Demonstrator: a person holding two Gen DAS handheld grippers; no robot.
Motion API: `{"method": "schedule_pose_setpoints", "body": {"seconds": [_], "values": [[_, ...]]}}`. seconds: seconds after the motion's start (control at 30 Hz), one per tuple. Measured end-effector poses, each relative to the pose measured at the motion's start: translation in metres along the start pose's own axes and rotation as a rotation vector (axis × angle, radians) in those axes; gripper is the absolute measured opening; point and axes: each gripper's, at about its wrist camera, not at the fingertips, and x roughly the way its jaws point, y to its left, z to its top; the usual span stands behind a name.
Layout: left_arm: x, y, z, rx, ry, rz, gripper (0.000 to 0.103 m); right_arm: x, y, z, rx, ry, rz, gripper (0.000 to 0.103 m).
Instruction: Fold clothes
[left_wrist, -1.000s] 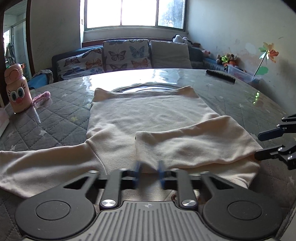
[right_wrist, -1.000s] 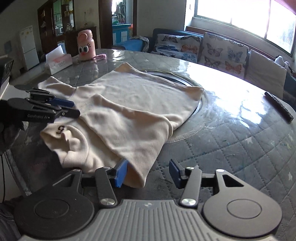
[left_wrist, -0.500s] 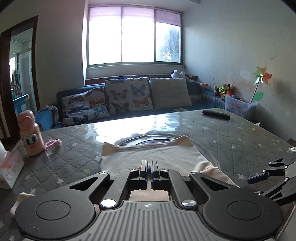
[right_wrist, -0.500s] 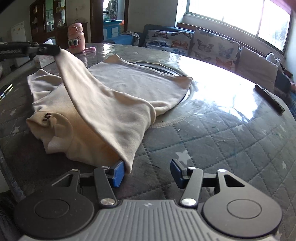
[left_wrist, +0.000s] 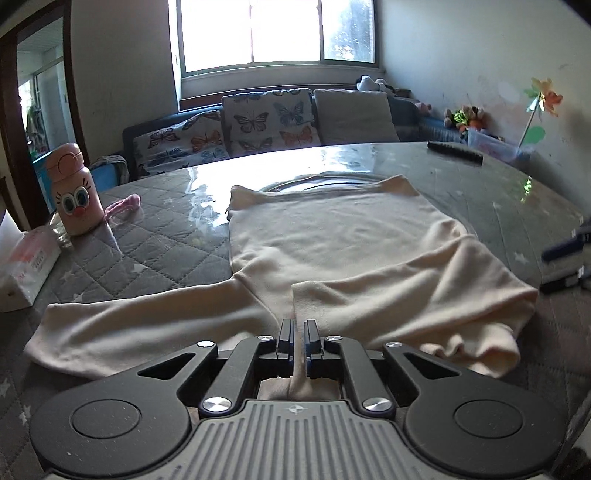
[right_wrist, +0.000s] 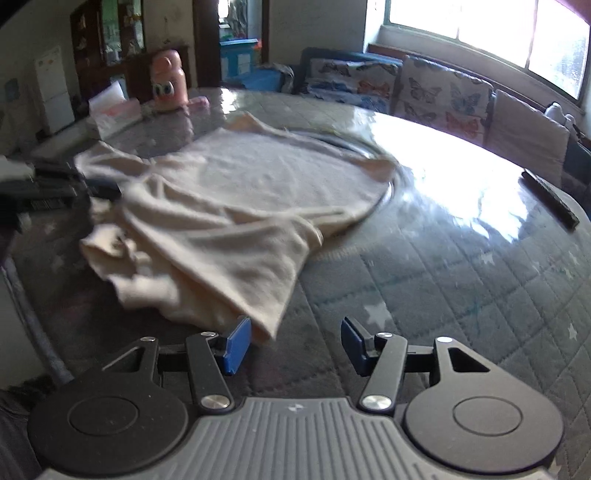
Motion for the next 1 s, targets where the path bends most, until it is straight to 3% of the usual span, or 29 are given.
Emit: {"method": "schedule_pose_setpoints", "body": {"seconds": [0.23,0.43,0.57,0.8,0.93,1.0], "values": [[-0.009,0.002,0.014,-0.043,-0.060,-0.024,0.008,0.020,0.005,0.033,-0.022,-0.059,0.032,0.044],[0.017,-0.013,0.018,-0.042,-0.028,-0.101,0.008,0.055,0.008,0.045,-0.012,-0.050,0.050,0.042],[0.038,-0.015,0.016,-0.036,0.008,-0.068,0.007,0.068,0.012,0.045,-0.013,-0.042,0.050,0.042],[0.043,0.004,0.015,-0.079,0.000,0.027,0.006,0.064,0.019,0.048,-0.023,-0.068,0.050,0.042],[0.036,0.005,0.016,-0.067,-0.022,-0.003,0.007,0.064,0.028,0.052,-0.052,-0.084,0.059,0.042],[0.035,0.002,0.019,-0.045,-0.027,-0.027,0.017,0.067,0.030,0.054,-0.060,-0.080,0.066,0.042]]}}
